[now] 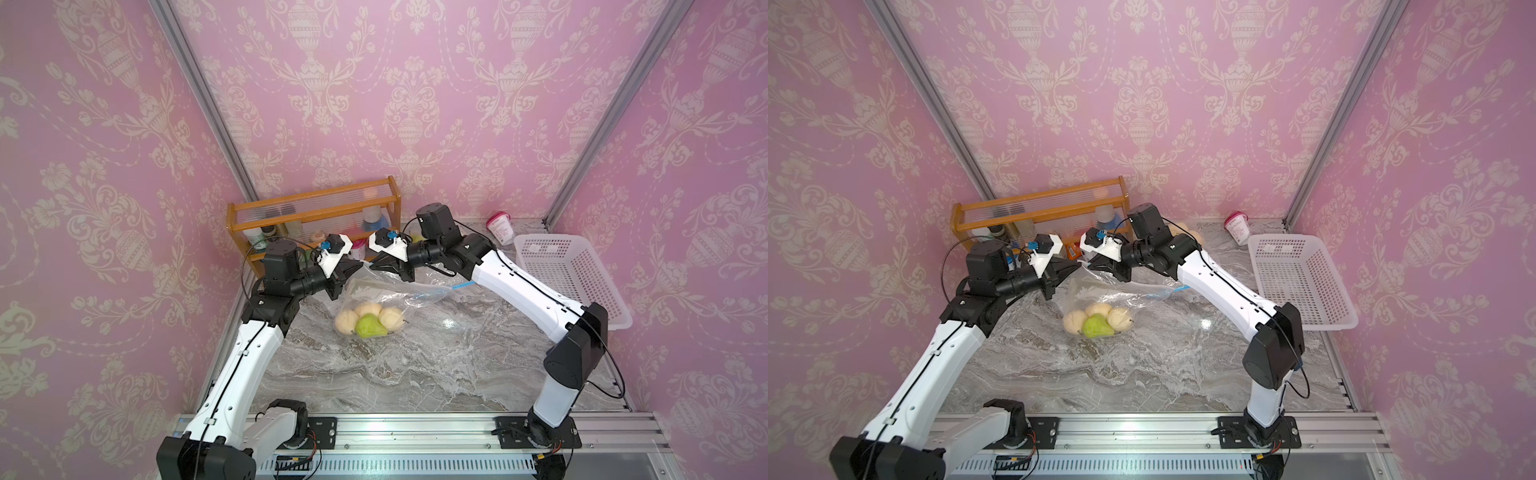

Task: Open the zip-top bag and take out the pear
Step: Unzip the zipper on the zipper food storage bag.

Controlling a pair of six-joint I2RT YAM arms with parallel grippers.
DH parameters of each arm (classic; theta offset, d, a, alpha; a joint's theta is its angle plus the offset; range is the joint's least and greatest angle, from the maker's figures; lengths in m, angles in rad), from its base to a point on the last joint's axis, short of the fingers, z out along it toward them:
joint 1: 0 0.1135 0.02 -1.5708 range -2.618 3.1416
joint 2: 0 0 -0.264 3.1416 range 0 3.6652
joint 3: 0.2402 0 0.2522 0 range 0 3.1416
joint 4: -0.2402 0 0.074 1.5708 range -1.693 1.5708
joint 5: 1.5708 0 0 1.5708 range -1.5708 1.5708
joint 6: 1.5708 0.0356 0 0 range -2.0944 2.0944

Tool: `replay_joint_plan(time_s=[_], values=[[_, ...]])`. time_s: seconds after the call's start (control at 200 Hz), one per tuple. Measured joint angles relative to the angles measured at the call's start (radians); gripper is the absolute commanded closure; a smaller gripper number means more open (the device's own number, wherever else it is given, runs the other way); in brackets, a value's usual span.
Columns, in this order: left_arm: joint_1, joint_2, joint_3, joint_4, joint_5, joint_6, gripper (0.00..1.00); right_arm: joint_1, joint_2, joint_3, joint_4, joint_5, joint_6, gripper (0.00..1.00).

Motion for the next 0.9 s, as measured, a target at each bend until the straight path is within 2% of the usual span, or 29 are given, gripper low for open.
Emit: replay_joint_plan(time_s=[0.175,0.45,0.901], values=[[0.001,-0.003,0.014,0.015,-0.046,-0.082,1.00,-0.050,-0.130,-0.175,0.093,0.001,0.051,1.00],[0.001,0.011,0.060,-0.015,-0.148,-0.133,1.00,-0.146,-0.330,-0.411,0.136,0.028,0.106,1.00],[0.050,0.075,0.086,-0.018,-0.213,-0.177,1.00,-0.274,-0.486,-0.573,0.064,0.064,0.128,1.00]])
